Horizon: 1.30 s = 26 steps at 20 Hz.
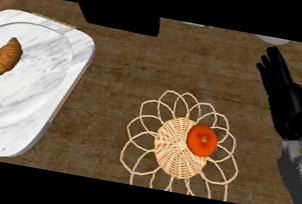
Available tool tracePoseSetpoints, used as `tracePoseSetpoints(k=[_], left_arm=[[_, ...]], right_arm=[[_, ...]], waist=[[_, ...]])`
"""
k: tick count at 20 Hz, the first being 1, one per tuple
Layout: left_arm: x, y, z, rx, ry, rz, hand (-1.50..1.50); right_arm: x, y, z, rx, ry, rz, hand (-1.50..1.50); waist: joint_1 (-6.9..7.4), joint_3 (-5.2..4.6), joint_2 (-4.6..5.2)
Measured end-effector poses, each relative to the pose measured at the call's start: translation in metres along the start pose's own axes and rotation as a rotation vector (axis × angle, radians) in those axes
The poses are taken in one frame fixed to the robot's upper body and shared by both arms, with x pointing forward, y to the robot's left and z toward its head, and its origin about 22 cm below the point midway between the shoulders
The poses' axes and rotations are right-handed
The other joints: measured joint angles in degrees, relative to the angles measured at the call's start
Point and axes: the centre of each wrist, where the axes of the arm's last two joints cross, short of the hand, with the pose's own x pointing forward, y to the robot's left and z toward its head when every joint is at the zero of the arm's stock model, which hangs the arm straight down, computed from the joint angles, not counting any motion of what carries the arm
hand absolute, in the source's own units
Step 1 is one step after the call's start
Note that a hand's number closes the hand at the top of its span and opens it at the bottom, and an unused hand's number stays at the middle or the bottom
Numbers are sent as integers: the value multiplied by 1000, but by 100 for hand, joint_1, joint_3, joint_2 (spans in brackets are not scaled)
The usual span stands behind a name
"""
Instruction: Pick the squash from the placemat and place it in the basket
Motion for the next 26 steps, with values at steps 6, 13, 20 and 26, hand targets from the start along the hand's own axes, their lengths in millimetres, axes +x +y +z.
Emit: tracePoseSetpoints(k=[6,13,20,26], left_arm=[[-15,-19,16,-113,31,18,0],[-27,-52,26,-264,73,66,0],[-33,-58,30,-288,91,65,0],[-34,-55,28,-289,95,59,0]], right_arm=[[-27,-29,20,-175,34,165,150],[-51,38,22,-343,-173,252,-150],[-52,36,17,-605,-48,502,-150],[-45,17,27,-415,262,709,-150]], waist=[[-276,-38,-129],[-280,-51,-150],[-351,-86,-218],[-421,-111,-264]])
